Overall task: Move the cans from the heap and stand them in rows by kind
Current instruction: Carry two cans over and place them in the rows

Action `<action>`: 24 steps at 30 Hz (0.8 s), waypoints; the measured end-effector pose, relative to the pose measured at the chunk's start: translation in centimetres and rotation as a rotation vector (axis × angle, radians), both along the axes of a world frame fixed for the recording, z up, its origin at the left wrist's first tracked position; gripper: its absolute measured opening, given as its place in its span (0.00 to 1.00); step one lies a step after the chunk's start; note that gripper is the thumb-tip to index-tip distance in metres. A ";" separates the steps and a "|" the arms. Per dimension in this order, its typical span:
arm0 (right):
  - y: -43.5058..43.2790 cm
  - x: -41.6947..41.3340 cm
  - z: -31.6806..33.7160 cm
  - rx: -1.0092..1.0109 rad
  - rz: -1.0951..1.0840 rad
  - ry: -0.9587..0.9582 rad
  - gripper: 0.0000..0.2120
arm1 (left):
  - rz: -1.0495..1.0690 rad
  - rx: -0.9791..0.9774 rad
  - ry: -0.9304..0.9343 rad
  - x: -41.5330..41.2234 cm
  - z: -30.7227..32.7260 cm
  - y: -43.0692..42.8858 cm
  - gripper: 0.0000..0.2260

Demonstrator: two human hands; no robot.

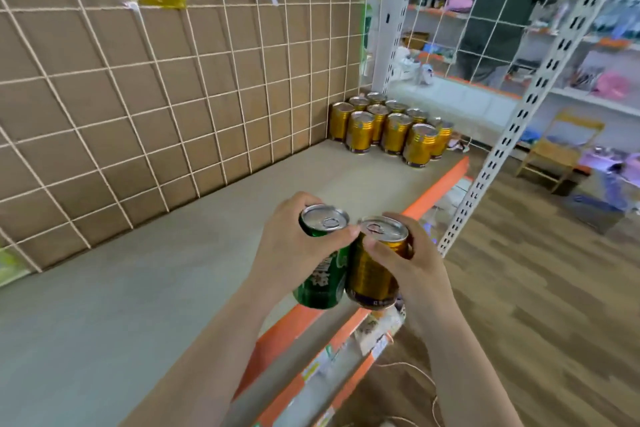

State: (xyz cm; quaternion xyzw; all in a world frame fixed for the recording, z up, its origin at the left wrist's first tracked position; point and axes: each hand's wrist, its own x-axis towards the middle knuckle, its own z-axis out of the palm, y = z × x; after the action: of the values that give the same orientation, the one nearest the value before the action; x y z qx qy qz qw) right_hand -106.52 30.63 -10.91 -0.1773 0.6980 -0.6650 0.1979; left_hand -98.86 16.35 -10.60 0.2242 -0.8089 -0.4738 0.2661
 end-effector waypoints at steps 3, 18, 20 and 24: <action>-1.9 -5.8 -0.7 0.018 0.078 0.036 0.21 | 0.084 -0.008 -0.040 -4.5 -0.2 -1.0 0.25; -12.0 -31.5 -1.5 0.406 0.562 0.505 0.30 | 0.643 0.156 -0.062 -23.8 -1.2 -5.2 0.19; -13.3 -33.1 -1.5 0.510 0.552 0.670 0.32 | 0.684 0.138 -0.086 -24.9 -0.9 -6.1 0.21; -15.4 -35.8 -0.7 0.598 0.563 0.812 0.35 | 0.730 0.092 -0.132 -26.6 -0.5 -8.1 0.21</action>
State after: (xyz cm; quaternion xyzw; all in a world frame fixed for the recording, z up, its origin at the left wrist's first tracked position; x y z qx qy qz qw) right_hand -142.34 15.24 -11.61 -0.5334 0.8016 -0.2393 0.1250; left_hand -125.41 8.20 -11.07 0.5397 -0.6690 -0.3683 0.3543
